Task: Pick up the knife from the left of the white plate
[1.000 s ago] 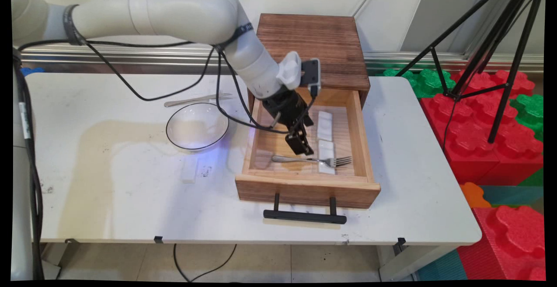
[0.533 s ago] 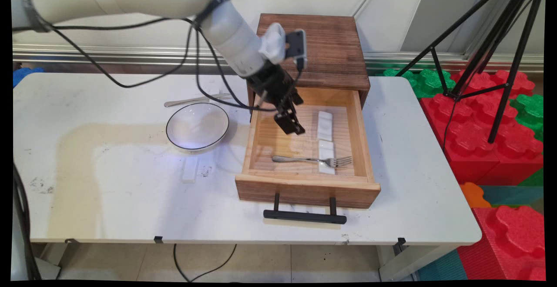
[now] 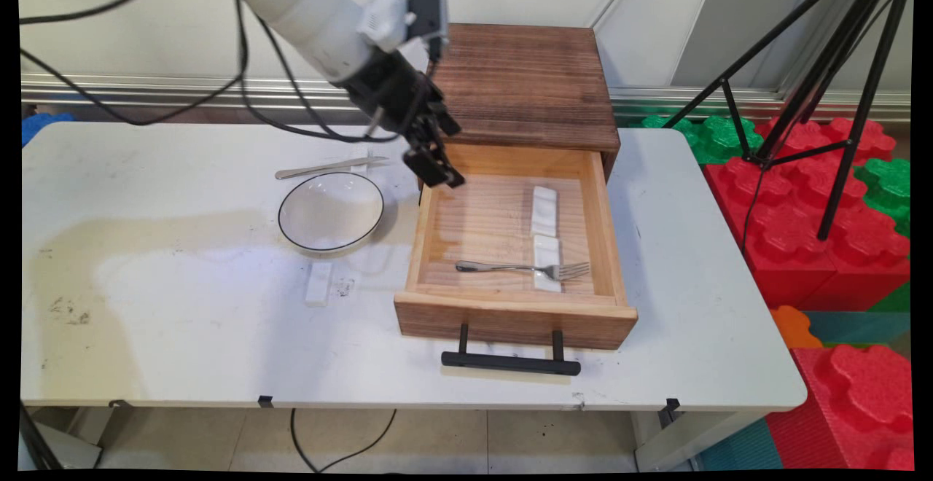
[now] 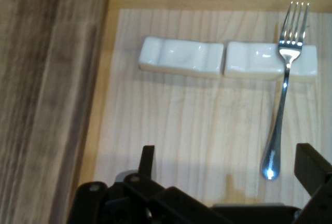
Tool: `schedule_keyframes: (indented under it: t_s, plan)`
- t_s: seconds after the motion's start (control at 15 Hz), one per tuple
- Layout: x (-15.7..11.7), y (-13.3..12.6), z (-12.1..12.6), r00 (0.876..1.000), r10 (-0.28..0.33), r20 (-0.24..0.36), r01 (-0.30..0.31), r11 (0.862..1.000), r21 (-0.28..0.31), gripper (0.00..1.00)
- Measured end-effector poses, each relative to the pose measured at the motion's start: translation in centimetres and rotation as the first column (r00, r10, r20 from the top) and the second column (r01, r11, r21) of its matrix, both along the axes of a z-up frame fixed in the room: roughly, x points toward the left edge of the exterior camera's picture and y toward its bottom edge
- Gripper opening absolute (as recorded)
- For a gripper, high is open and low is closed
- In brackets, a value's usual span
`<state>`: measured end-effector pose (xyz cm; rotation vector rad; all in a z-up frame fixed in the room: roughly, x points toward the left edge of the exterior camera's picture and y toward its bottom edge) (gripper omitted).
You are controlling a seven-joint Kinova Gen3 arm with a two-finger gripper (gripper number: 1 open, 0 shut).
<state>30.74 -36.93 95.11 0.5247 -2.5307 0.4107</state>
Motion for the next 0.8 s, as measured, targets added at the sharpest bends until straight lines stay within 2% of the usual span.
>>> schedule_keyframes:
  t_s: [0.47, 0.8]
  plan:
    - [5.3, 4.0, 3.4, 0.998, 0.060, 0.006, -0.060, 0.998, -0.016, 1.00]
    - [8.5, 6.4, 4.7, 0.995, 0.100, 0.009, -0.100, 0.995, -0.020, 1.00]
